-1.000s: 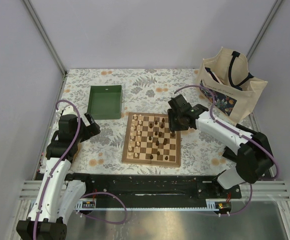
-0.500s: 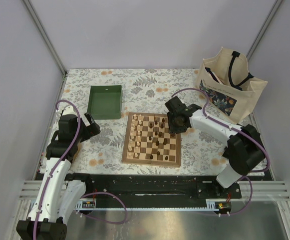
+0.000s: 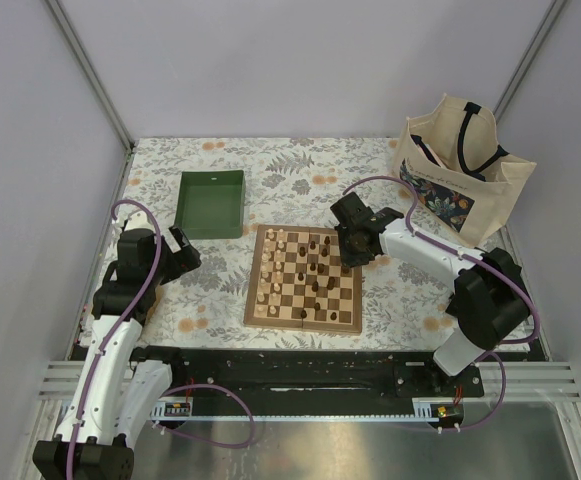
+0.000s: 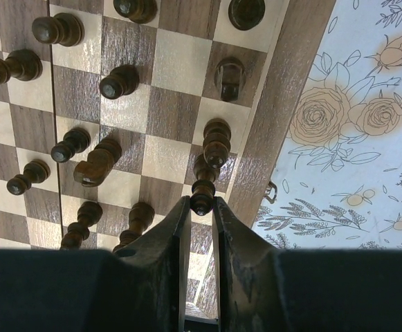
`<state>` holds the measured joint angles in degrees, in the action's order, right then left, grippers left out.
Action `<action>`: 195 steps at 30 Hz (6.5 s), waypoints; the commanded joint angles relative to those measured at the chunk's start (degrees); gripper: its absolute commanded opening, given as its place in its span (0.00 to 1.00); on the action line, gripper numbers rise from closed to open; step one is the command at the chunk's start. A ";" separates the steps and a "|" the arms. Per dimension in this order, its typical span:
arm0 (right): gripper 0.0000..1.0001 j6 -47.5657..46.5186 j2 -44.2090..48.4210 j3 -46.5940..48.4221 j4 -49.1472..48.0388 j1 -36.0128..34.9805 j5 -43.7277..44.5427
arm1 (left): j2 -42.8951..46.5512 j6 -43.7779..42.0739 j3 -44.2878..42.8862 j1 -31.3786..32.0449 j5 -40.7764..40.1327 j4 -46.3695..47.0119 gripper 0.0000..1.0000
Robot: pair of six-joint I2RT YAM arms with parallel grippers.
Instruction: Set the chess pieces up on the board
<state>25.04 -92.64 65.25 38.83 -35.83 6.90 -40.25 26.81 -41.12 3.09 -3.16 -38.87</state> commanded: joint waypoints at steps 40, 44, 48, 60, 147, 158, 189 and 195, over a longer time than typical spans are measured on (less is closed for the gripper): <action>0.30 -1.66 0.79 2.25 0.55 0.41 -0.92 | -0.36 -0.44 -1.15 -0.28 1.05 2.84 0.99; 0.38 -1.66 1.41 1.90 0.46 0.50 -0.83 | -0.27 -0.35 -1.15 -0.28 1.05 2.84 0.99; 0.43 -1.83 3.60 2.51 1.34 0.41 -0.57 | -0.18 -0.35 -0.98 -0.28 0.96 2.75 0.99; 0.50 0.09 12.04 2.25 1.34 0.15 -4.07 | -0.27 -0.35 -1.06 -0.37 1.14 2.75 0.99; 0.23 2.82 9.50 -6.98 -0.86 -3.45 -2.06 | 0.26 -0.35 -0.97 -0.28 1.49 2.84 0.99; 0.23 2.03 7.30 -6.46 -0.86 -2.84 -1.54 | 0.26 -0.26 -1.06 -0.28 1.40 2.93 0.99; 0.41 2.03 6.24 -5.93 -1.12 -2.49 -0.66 | 0.08 -0.26 -0.98 -0.28 1.49 2.84 0.99; 0.39 1.51 6.94 -5.31 -0.51 -2.48 -0.22 | 0.17 -0.26 -1.06 -0.28 1.40 2.75 0.99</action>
<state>27.22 -86.39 58.15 38.00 -38.70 5.08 -40.62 26.81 -41.12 3.09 -2.70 -38.87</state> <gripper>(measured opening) 0.393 0.988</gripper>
